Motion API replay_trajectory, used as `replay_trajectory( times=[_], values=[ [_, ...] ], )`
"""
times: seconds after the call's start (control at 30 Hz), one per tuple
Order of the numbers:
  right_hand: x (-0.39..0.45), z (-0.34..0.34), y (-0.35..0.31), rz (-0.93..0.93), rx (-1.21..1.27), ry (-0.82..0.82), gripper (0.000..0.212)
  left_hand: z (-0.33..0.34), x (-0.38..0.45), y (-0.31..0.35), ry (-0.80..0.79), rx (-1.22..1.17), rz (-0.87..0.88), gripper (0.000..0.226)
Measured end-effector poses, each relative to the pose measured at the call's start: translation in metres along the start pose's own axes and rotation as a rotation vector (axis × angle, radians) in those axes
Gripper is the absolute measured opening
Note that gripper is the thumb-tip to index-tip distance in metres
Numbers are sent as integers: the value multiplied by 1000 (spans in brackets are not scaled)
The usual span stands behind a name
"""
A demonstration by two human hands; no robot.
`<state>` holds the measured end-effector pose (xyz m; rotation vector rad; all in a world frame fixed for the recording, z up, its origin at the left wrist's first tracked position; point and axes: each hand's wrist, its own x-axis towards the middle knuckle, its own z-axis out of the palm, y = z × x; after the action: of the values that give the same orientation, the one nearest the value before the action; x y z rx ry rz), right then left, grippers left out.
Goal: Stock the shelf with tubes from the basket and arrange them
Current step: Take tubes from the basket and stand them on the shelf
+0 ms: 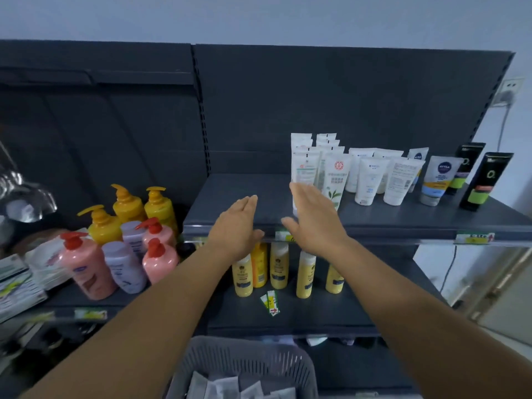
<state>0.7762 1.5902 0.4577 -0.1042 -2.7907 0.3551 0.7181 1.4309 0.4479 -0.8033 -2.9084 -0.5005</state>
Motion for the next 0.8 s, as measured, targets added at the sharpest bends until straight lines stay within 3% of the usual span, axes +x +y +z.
replay_trajectory(
  times=[0.4, 0.8],
  values=[
    [-105, 113, -62, 120, 11, -328, 81, 59, -119, -74, -228, 71, -38, 83],
    [-163, 238, -32, 218, 83, -684, 84, 195, -164, -118, -567, 41, -138, 82]
  ],
)
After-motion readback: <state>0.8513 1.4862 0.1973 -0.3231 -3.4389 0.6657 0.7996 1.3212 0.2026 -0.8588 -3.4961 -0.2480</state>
